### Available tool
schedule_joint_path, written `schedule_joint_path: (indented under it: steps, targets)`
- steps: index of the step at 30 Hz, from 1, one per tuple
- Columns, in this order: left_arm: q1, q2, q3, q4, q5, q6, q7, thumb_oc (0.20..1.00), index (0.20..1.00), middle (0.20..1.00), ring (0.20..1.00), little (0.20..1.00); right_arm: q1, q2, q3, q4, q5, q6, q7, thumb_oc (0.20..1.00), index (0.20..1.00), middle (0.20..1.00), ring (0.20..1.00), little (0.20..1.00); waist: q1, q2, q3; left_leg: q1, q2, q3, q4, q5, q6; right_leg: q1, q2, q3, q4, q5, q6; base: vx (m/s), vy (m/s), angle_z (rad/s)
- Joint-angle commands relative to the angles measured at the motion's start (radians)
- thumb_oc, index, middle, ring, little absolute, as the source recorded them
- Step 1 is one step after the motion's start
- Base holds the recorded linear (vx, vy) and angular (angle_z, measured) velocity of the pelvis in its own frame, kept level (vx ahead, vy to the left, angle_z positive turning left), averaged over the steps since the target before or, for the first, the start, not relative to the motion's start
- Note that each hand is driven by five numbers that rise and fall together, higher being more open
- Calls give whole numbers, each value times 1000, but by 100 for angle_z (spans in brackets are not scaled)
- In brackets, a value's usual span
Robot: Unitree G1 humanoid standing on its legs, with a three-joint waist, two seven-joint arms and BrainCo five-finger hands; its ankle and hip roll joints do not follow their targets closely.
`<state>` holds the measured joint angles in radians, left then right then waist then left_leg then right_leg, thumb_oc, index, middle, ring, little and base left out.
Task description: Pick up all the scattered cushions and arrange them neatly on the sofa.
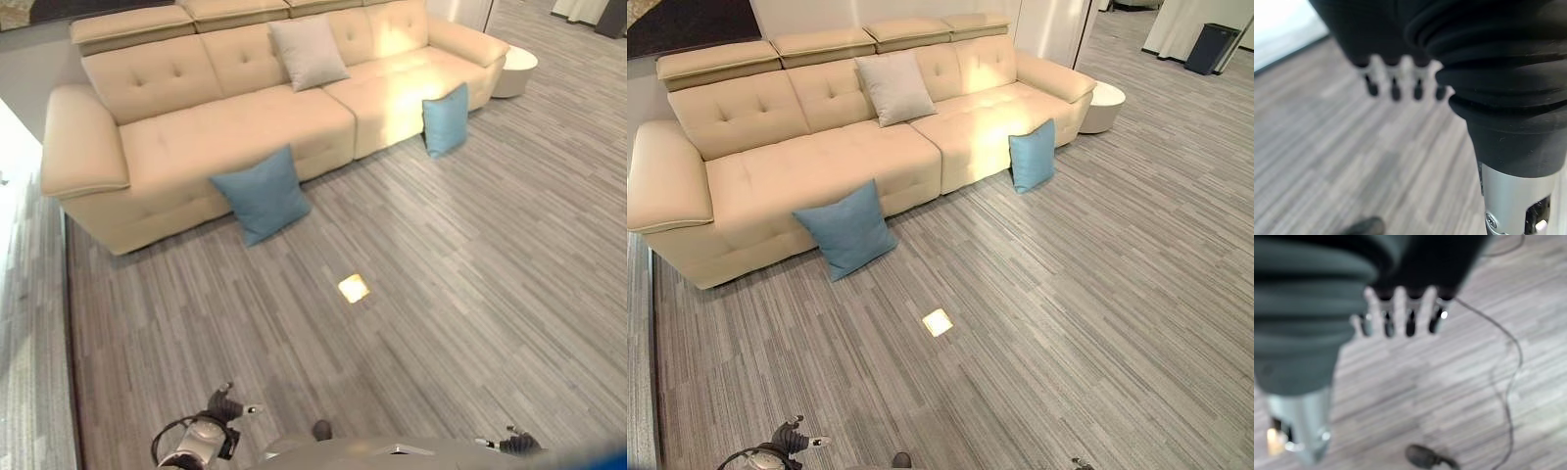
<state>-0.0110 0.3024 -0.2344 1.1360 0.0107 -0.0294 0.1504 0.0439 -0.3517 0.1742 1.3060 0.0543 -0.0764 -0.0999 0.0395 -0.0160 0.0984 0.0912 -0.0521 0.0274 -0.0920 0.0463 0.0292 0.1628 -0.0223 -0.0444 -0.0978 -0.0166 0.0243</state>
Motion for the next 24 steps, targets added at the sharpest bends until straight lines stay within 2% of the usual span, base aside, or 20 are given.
schedule_joint_path:
  steps: [1,17,24]
  targets:
    - [-83,-36,-25,66,-15,-12,-2,1000,1000,1000,1000,1000,-30,-23,32,24,-38,4,-41,1000,1000,1000,1000,1000,-3,24,-6,16,7,-130,5,-10,-71,-29,19,-5,11,25,75,0,0,0]
    - [-84,-45,-29,77,-38,-5,-12,1000,1000,1000,1000,1000,-21,-20,44,4,-14,4,-31,1000,1000,1000,1000,1000,-12,21,4,25,19,-143,5,-10,-80,-22,28,-13,19,11,60,9,-26,1]
    - [-107,-38,-43,59,-59,-3,-8,1000,1000,1000,1000,1000,-38,-29,83,-36,-20,-8,-27,1000,1000,1000,1000,1000,-7,3,32,-5,35,-173,16,11,-100,-53,40,-42,60,-6,38,-24,-60,14]
